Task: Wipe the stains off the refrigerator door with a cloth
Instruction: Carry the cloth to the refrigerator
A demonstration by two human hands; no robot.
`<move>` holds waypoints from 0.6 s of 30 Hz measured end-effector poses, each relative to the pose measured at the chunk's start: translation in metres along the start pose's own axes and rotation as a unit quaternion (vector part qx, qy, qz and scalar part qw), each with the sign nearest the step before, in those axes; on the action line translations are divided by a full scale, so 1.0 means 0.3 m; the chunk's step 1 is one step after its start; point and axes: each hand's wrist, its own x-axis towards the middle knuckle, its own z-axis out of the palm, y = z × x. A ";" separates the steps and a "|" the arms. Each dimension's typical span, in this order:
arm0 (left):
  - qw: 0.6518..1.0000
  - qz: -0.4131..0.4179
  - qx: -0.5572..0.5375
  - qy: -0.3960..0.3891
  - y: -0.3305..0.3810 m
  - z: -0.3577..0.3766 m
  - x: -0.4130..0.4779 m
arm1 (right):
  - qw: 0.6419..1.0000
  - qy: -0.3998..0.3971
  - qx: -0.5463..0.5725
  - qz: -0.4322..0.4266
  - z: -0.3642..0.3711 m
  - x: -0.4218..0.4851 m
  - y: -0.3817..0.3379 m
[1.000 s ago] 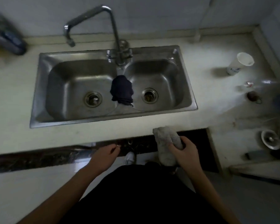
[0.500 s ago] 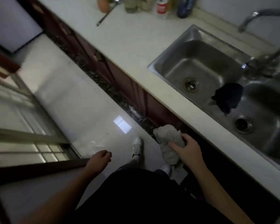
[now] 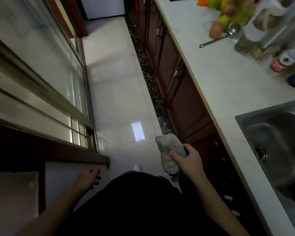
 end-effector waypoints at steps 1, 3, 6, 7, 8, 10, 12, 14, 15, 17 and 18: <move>1.000 0.001 -0.004 -0.001 0.027 -0.023 0.019 | 1.000 -0.002 0.001 -0.004 0.022 0.026 -0.032; 1.000 0.014 -0.007 0.005 0.090 -0.058 0.048 | 1.000 -0.001 0.006 -0.009 0.052 0.072 -0.091; 0.999 0.042 -0.003 0.009 0.197 -0.096 0.100 | 1.000 0.002 0.007 -0.009 0.072 0.158 -0.164; 0.999 0.051 0.000 0.004 0.234 -0.111 0.120 | 1.000 -0.002 0.002 -0.006 0.075 0.197 -0.183; 0.999 0.052 0.002 0.001 0.268 -0.123 0.141 | 1.000 -0.006 -0.002 -0.002 0.075 0.242 -0.199; 0.999 0.050 0.000 0.000 0.323 -0.143 0.179 | 1.000 -0.019 -0.010 0.003 0.070 0.341 -0.236; 0.999 0.033 -0.004 0.003 0.381 -0.159 0.232 | 0.999 -0.031 -0.014 0.008 0.067 0.465 -0.271; 1.000 0.009 -0.016 0.002 0.413 -0.181 0.256 | 0.999 -0.037 -0.013 0.009 0.075 0.558 -0.312; 1.000 0.002 -0.030 0.008 0.436 -0.197 0.278 | 0.999 -0.040 -0.011 0.008 0.087 0.625 -0.344; 0.998 -0.022 -0.041 0.030 0.496 -0.234 0.316 | 0.998 -0.063 -0.019 -0.001 0.110 0.769 -0.420; 0.997 -0.033 -0.047 0.044 0.532 -0.250 0.325 | 0.996 -0.082 -0.023 -0.007 0.121 0.830 -0.470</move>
